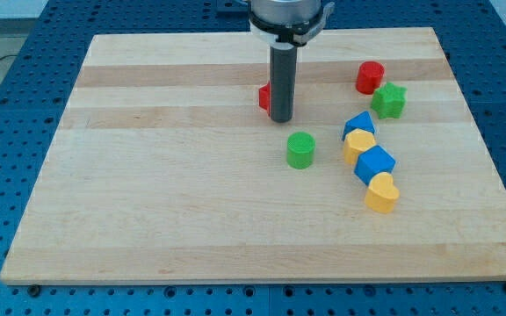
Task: Push the red star parallel to the red circle
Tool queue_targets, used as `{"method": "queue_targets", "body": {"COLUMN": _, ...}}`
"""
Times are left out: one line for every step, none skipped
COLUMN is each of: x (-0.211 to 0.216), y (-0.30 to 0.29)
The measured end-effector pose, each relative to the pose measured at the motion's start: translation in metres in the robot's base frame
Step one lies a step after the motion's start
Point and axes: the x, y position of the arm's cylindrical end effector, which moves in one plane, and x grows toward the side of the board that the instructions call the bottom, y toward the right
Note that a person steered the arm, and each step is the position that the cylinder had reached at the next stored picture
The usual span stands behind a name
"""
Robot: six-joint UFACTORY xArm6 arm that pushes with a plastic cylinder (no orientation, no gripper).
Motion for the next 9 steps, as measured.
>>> {"method": "queue_targets", "body": {"x": 0.016, "y": -0.029}}
{"method": "queue_targets", "body": {"x": 0.015, "y": -0.077}}
{"method": "queue_targets", "body": {"x": -0.019, "y": -0.057}}
{"method": "queue_targets", "body": {"x": -0.05, "y": -0.008}}
{"method": "queue_targets", "body": {"x": -0.07, "y": 0.033}}
{"method": "queue_targets", "body": {"x": -0.072, "y": 0.014}}
{"method": "queue_targets", "body": {"x": -0.053, "y": -0.003}}
{"method": "queue_targets", "body": {"x": -0.024, "y": -0.005}}
{"method": "queue_targets", "body": {"x": 0.009, "y": 0.007}}
